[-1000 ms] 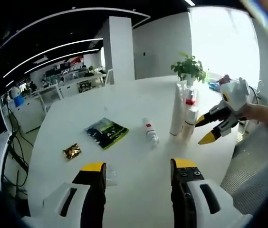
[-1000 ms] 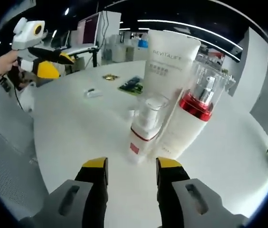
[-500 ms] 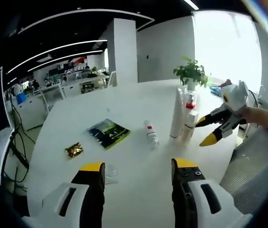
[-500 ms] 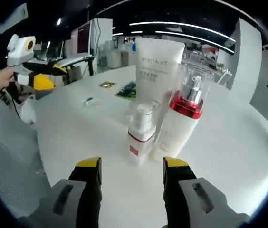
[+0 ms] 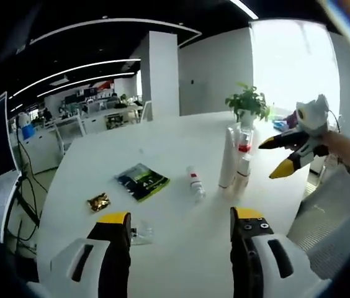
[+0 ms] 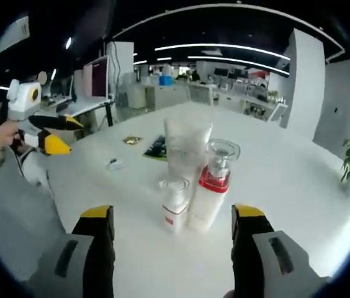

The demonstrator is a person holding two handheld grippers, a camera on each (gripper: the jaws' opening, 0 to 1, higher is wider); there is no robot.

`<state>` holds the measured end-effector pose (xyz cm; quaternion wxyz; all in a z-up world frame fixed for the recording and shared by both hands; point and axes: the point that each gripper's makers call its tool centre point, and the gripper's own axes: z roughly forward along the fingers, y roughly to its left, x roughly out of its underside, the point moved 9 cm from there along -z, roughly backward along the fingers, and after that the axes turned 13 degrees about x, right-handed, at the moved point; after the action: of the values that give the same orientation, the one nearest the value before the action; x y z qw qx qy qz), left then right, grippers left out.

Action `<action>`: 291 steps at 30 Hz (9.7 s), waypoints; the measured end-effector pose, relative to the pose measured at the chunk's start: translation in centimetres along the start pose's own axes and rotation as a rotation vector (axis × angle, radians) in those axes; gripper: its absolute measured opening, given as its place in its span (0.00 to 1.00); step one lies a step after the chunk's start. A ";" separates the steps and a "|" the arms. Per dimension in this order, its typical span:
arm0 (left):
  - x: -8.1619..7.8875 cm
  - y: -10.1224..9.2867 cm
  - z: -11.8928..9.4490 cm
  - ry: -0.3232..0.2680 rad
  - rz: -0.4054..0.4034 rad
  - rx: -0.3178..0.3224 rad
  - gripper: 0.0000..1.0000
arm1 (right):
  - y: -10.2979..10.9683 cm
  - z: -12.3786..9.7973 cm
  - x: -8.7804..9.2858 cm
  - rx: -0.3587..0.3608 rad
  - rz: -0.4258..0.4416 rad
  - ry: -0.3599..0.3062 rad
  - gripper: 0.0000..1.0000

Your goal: Arrange the skincare products in the storage area until every visible bottle or jar stands upright without overlapping.

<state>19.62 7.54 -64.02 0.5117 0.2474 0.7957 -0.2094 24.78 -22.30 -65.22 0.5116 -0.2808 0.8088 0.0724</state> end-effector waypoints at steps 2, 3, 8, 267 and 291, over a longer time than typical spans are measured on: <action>0.0 0.3 -0.4 -0.006 -0.001 -0.002 0.65 | 0.3 -0.3 -0.3 -0.005 0.003 -0.008 0.81; 0.0 0.4 -0.6 -0.009 -0.002 -0.002 0.66 | 0.7 -0.6 -0.5 -0.014 -0.004 -0.011 0.82; 0.2 0.7 -1.2 -0.001 -0.008 0.020 0.70 | 1.8 -1.4 -0.7 -0.012 -0.022 -0.007 0.88; -2.9 -5.3 5.7 -0.167 0.117 0.515 0.20 | 5.0 0.3 -4.0 -0.237 0.705 -0.315 0.34; -3.4 -6.1 5.0 -0.264 0.001 0.662 0.19 | 4.3 -0.7 -4.5 -0.434 0.933 -0.383 0.27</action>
<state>20.63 -0.84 -62.35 0.5022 0.3709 0.6116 -0.4860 23.44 -17.31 -61.69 0.4936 0.0267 0.7065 0.5065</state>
